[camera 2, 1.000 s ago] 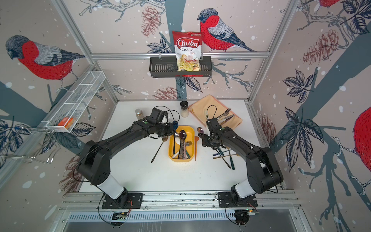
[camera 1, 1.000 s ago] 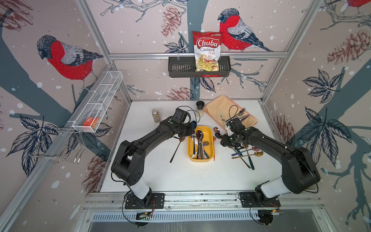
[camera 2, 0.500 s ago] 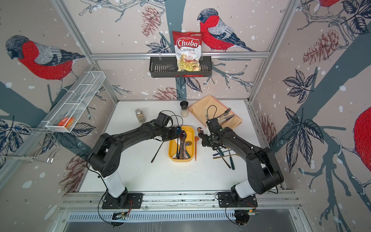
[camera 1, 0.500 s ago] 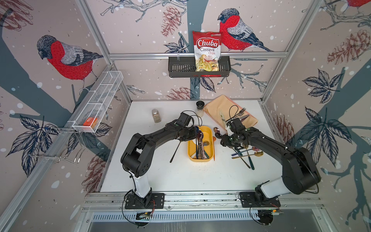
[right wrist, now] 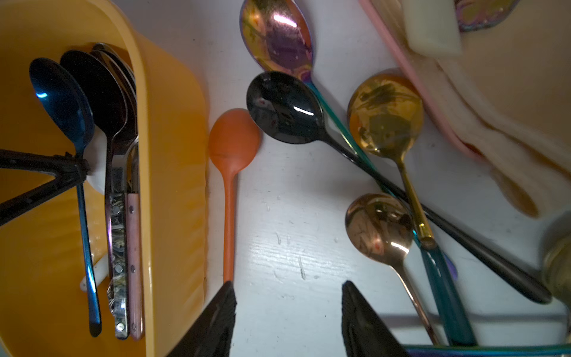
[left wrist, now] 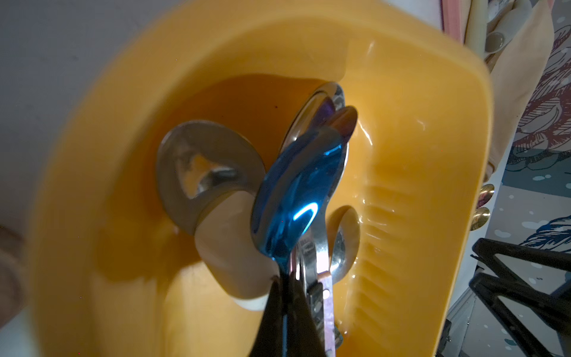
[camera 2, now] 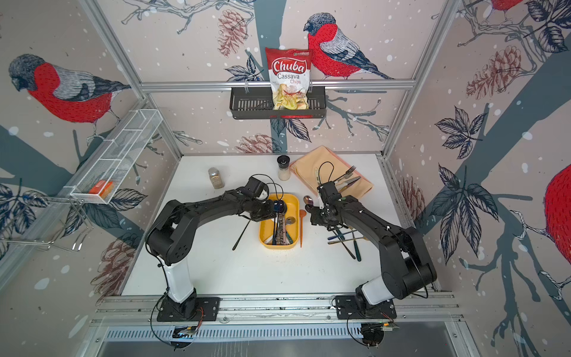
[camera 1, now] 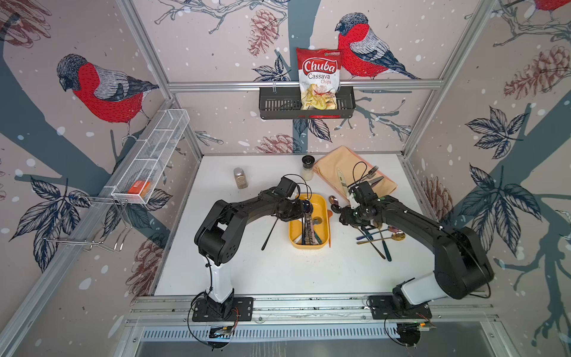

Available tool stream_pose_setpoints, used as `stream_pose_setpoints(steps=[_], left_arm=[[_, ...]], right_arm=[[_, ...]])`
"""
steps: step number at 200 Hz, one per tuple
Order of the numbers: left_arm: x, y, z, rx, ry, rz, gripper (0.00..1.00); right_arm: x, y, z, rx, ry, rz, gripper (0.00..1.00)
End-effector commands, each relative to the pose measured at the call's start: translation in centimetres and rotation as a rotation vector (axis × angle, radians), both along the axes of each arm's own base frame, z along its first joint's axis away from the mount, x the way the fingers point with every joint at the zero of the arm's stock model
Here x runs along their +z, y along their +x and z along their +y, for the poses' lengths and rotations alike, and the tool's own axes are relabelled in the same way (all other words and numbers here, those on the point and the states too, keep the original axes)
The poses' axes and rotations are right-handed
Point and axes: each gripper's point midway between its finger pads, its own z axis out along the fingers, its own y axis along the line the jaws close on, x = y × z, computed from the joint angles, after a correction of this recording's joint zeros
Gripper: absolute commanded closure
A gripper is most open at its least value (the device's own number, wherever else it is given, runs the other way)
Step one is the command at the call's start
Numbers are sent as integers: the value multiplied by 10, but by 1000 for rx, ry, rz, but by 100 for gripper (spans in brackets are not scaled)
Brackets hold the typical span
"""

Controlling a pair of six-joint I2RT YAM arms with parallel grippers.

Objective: Put the spoon into the storage box
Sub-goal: Place the spoon in the storage box.

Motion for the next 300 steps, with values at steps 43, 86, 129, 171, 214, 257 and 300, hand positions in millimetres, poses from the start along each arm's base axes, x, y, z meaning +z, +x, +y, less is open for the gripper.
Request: stream_pose_setpoints(steps=[43, 86, 129, 171, 214, 257, 300], left_arm=[[19, 6, -5, -9, -18, -51, 82], [54, 11, 3, -55, 47, -155, 64], [79, 11, 41, -128, 267, -261, 56], [81, 5, 94, -198, 514, -326, 45], [76, 8, 128, -173, 554, -344, 37], [39, 5, 144, -218, 642, -273, 34], [7, -4, 143, -233, 624, -215, 34]], right_arm=[[3, 2, -2, -8, -6, -6, 44], [1, 1, -2, -4, -7, 0, 44], [1, 1, -2, -3, -8, 0, 44], [0, 0, -1, -1, -4, 4, 44], [-1, 0, 0, 2, -2, 8, 43], [-2, -1, -1, -2, -6, 8, 43], [-4, -3, -1, -2, -6, 14, 43]])
